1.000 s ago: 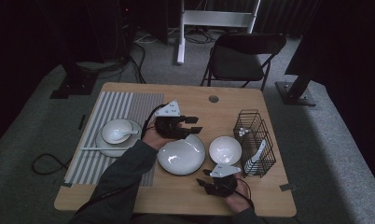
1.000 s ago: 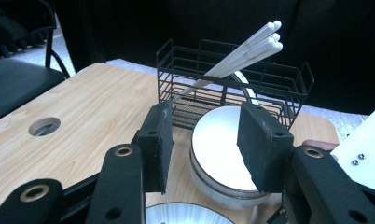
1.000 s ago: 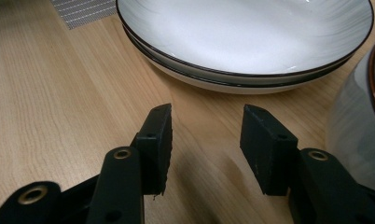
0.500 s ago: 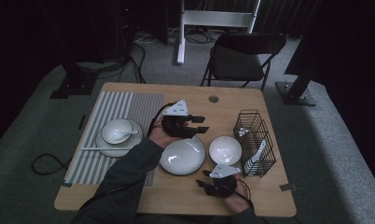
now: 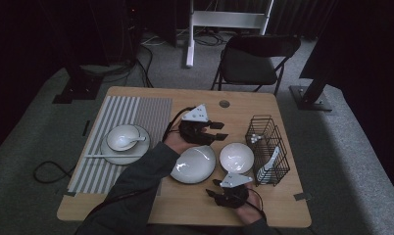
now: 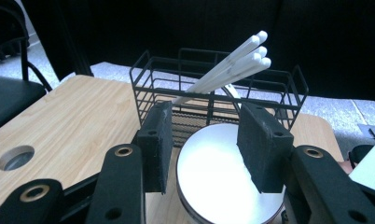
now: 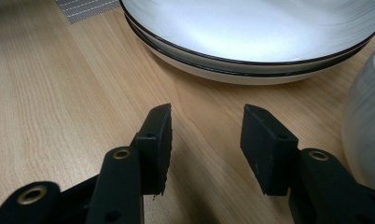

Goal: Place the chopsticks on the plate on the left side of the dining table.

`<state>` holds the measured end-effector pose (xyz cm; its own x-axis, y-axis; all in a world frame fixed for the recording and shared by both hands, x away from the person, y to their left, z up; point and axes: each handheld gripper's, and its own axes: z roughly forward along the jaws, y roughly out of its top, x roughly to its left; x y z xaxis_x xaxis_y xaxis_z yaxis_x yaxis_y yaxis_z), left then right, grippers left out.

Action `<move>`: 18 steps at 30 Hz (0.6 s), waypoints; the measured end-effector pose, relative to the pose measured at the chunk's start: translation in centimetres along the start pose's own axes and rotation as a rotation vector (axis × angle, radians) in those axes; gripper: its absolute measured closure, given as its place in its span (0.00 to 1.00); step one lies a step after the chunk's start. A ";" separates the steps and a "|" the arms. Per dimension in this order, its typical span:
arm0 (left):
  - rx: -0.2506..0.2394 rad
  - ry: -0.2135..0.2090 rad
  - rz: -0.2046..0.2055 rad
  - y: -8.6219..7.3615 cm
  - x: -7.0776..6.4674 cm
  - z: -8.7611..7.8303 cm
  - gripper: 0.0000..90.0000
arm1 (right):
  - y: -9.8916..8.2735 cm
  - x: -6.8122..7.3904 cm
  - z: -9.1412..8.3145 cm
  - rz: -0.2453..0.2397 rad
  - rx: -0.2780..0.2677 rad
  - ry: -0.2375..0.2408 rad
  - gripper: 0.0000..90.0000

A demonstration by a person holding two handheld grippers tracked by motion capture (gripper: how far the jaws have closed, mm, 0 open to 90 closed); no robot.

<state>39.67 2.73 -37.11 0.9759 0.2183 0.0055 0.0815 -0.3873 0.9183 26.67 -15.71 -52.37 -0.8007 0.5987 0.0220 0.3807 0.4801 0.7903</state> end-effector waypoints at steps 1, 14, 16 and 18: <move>-0.003 -0.002 0.000 0.1 0.0 0.1 0.63 | 0.0 0.0 0.0 0.000 0.000 -0.001 0.59; -0.004 -0.027 0.020 1.1 -0.3 1.8 0.63 | 0.0 -0.1 -0.1 0.007 -0.010 0.000 0.58; -0.005 -0.032 0.021 1.2 -0.4 2.1 0.63 | 0.0 -0.1 -0.1 0.009 -0.011 0.001 0.58; -0.004 -0.036 0.023 1.4 -0.5 2.4 0.63 | 0.0 -0.1 -0.1 0.012 -0.012 0.001 0.58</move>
<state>39.80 -0.02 -36.79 0.9841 0.1771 0.0120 0.0587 -0.3886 0.9195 26.73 -15.86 -52.36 -0.7965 0.6038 0.0319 0.3848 0.4654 0.7971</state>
